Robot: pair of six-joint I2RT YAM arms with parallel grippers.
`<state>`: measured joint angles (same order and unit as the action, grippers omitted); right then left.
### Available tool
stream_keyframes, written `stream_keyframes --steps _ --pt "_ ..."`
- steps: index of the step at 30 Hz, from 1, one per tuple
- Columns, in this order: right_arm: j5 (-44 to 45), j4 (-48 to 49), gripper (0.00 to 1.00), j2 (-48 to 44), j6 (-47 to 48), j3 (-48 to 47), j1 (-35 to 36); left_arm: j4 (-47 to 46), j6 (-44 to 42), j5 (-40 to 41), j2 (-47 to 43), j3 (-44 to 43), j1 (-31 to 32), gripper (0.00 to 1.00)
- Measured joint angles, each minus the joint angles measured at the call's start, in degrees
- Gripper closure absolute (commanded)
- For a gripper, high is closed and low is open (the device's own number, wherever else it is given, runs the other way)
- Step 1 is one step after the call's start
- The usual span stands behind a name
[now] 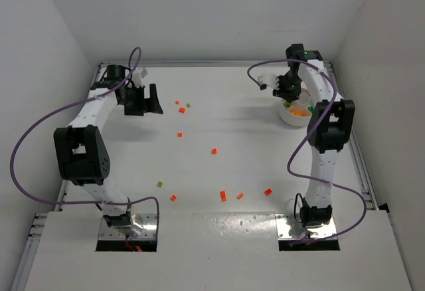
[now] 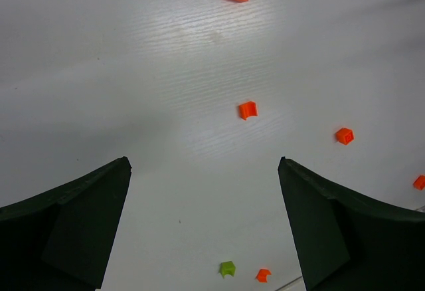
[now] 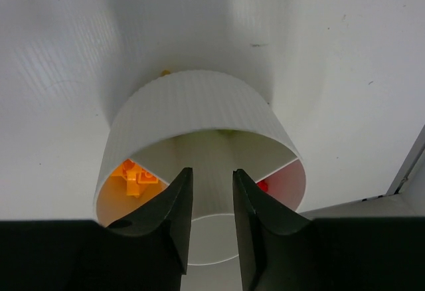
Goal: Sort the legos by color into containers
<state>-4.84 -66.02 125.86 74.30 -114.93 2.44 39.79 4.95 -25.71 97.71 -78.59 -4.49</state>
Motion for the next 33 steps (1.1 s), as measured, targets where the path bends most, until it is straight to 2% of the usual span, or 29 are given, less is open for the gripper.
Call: stream_keyframes --steps 4,7,11,13,16,18,21,23,26,30,33 --pt "0.1 0.4 0.68 0.0 -0.3 0.0 -0.5 0.0 0.0 0.0 0.0 0.0 0.0 0.00" --pt "-1.7 0.4 0.72 0.0 -2.1 -0.7 -0.7 0.0 0.0 0.0 0.0 0.0 0.0 0.00" --pt "-9.6 -2.2 0.70 -0.9 -8.0 -4.7 0.3 0.0 0.1 0.7 0.0 -0.2 0.0 0.00" --pt "-15.3 -1.9 0.68 -4.1 -12.3 -2.6 2.6 0.0 0.3 1.4 0.0 -0.4 0.0 0.00" --pt "-22.6 1.9 0.68 -12.1 -18.9 8.0 10.8 -0.3 0.8 2.1 0.0 -0.5 0.0 0.00" --pt "-26.1 7.1 0.68 -16.8 -24.1 17.0 20.3 -0.3 1.2 2.4 -0.1 -0.5 -0.3 0.00" --pt "-30.1 15.3 0.68 -17.3 -32.3 24.7 34.1 -0.3 1.8 2.7 -0.9 -0.5 -2.2 0.00" --pt "-30.8 22.6 0.69 -16.6 -38.8 28.9 40.0 -0.3 2.7 2.8 -1.9 -0.5 -5.0 0.00" --pt "-30.8 33.4 0.58 -15.5 -48.7 33.3 44.3 -0.8 4.1 2.5 -3.4 -0.5 -10.5 0.00" --pt "-29.2 46.2 0.55 -12.0 -59.0 34.1 47.8 -1.6 5.2 1.9 -4.3 0.1 -17.0 0.00" --pt "-27.6 51.7 0.54 -9.7 -63.0 34.1 51.0 -1.5 5.2 1.0 -4.5 1.5 -19.2 0.00"
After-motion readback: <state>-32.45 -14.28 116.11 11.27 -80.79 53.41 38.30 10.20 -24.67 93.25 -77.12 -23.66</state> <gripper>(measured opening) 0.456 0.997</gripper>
